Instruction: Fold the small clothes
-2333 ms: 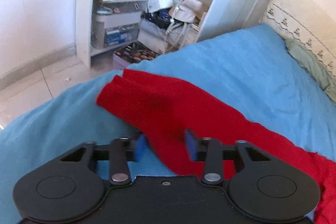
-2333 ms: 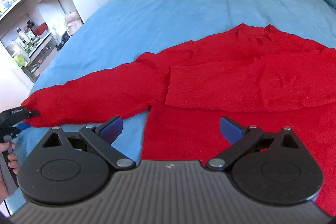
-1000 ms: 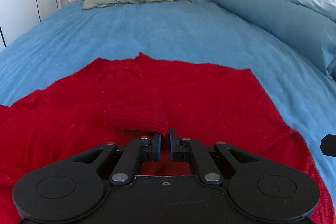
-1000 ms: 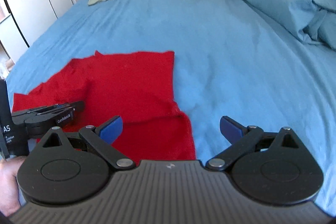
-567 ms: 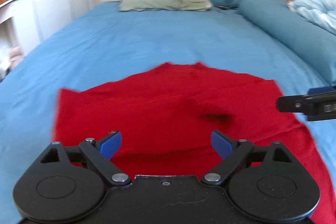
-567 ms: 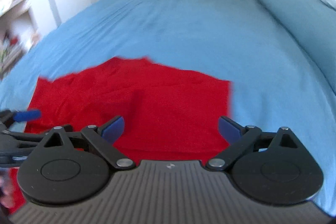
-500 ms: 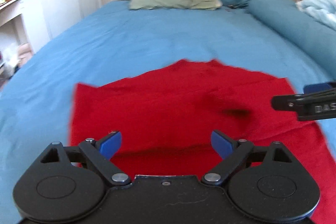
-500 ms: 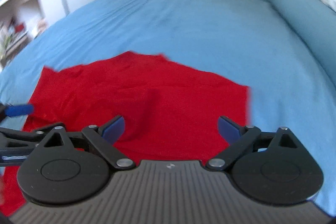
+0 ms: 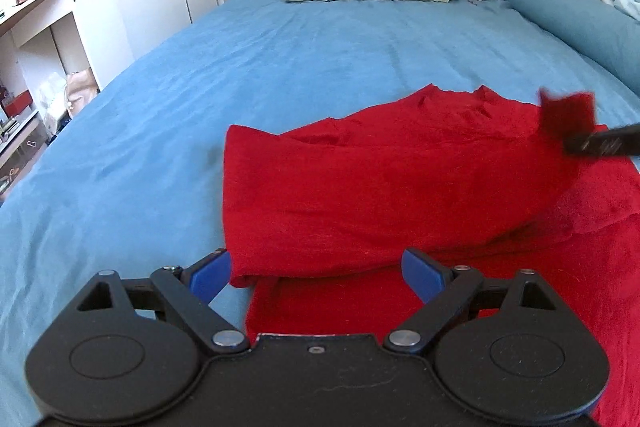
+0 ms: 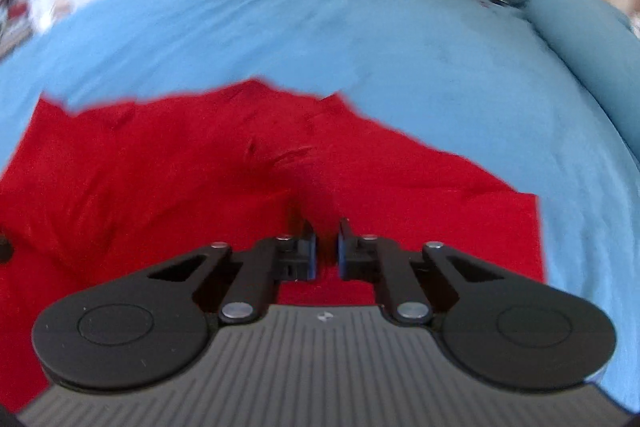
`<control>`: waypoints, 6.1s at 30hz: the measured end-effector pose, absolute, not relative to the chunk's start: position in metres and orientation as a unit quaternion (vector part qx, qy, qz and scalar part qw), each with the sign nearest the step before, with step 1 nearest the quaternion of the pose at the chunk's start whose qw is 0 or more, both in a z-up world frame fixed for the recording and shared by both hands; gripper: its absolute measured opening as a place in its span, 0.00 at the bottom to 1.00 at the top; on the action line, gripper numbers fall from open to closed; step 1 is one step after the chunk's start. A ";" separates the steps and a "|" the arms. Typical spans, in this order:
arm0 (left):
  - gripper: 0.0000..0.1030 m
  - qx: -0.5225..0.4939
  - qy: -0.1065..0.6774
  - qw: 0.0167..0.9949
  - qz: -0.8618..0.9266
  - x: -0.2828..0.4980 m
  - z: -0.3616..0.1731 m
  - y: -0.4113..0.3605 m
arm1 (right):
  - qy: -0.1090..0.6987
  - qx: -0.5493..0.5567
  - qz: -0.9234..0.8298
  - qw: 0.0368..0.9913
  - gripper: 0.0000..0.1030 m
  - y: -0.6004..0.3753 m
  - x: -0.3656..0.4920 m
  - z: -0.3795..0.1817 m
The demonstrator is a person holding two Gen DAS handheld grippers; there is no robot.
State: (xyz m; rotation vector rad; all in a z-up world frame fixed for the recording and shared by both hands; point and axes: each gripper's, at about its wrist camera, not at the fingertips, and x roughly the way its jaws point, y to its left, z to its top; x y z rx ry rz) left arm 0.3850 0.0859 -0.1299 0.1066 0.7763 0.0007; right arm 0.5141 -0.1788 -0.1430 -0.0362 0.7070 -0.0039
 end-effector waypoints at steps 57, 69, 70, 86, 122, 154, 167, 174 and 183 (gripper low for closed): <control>0.90 0.032 0.414 0.908 -0.057 0.436 -0.142 0.070 | 0.366 0.032 -0.041 0.929 1.00 -0.254 0.487 -0.171; 0.91 0.016 0.434 0.900 -0.033 0.444 -0.134 0.076 | 0.360 0.026 -0.008 0.932 1.00 -0.270 0.465 -0.158; 0.91 0.017 0.426 0.904 -0.029 0.439 -0.125 0.078 | 0.351 0.027 0.000 0.936 1.00 -0.271 0.460 -0.147; 1.00 0.009 0.428 0.902 -0.058 0.305 -0.020 0.124 | 0.309 0.038 0.057 0.949 1.00 -0.275 0.292 -0.015; 0.31 0.026 0.569 0.820 -0.064 0.163 -0.144 0.095 | 0.535 0.135 -0.078 0.830 0.58 -0.277 0.130 -0.168; 0.04 -0.042 0.331 0.942 -0.041 0.442 0.001 0.080 | 0.324 0.240 0.002 0.915 0.20 -0.340 0.401 0.006; 0.04 -0.008 0.369 0.928 0.043 0.571 -0.131 0.062 | 0.333 0.183 -0.029 0.924 0.20 -0.344 0.557 -0.120; 0.89 0.019 0.339 0.939 0.047 0.550 -0.105 0.056 | 0.315 0.142 -0.012 0.938 1.00 -0.332 0.545 -0.102; 0.93 0.030 0.422 0.904 -0.062 0.466 -0.148 0.031 | 0.375 0.089 0.041 0.922 1.00 -0.285 0.492 -0.136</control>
